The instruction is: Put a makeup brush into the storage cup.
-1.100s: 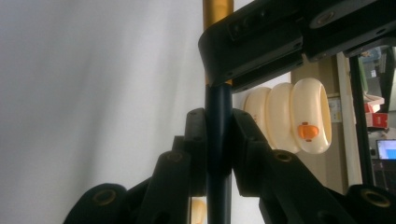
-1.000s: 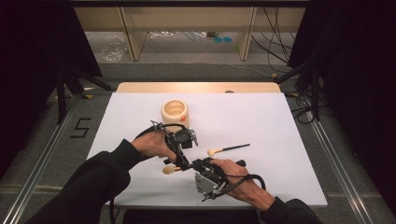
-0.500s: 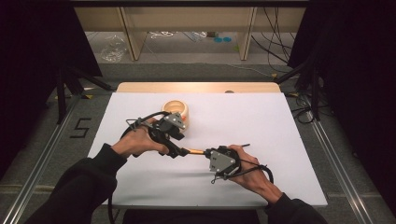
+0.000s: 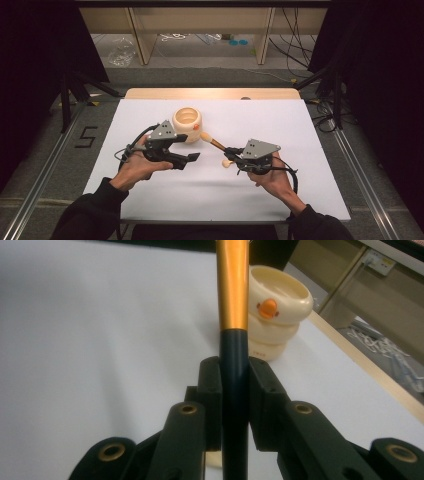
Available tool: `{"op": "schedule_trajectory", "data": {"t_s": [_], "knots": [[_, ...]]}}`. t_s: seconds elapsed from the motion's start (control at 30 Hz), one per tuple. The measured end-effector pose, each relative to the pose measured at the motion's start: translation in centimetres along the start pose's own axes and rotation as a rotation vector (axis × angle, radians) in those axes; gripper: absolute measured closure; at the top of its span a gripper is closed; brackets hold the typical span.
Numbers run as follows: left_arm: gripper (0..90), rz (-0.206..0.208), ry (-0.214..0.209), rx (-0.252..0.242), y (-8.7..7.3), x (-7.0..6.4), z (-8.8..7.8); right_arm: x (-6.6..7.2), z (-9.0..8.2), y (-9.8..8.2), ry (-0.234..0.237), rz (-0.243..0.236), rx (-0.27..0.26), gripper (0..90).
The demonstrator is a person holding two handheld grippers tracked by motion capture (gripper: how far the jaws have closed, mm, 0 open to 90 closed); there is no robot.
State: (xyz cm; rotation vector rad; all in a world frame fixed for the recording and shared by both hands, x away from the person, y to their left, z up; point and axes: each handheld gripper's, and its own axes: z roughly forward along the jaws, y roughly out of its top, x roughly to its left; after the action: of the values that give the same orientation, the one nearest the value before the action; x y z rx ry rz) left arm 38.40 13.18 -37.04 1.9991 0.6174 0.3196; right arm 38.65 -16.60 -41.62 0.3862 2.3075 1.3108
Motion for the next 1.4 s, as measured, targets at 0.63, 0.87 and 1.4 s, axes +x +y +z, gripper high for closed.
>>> {"op": "schedule_trajectory", "data": {"t_s": [0.63, 0.87, 1.4], "knots": [[28.1, -0.105, 0.025, -0.188, -3.4, -0.9, 1.3, 0.6, 0.4, 0.2, 0.068, 0.127, -0.126, 78.4], [31.7, -0.134, -0.002, -0.222, -3.2, -1.2, 1.4, 1.1, 0.9, 0.3, 0.099, 0.143, -0.142, 78.4], [38.1, -0.169, -0.046, -0.236, -3.4, -1.4, 2.1, 2.2, 2.3, 0.4, 0.132, 0.150, -0.134, 78.3]]}}
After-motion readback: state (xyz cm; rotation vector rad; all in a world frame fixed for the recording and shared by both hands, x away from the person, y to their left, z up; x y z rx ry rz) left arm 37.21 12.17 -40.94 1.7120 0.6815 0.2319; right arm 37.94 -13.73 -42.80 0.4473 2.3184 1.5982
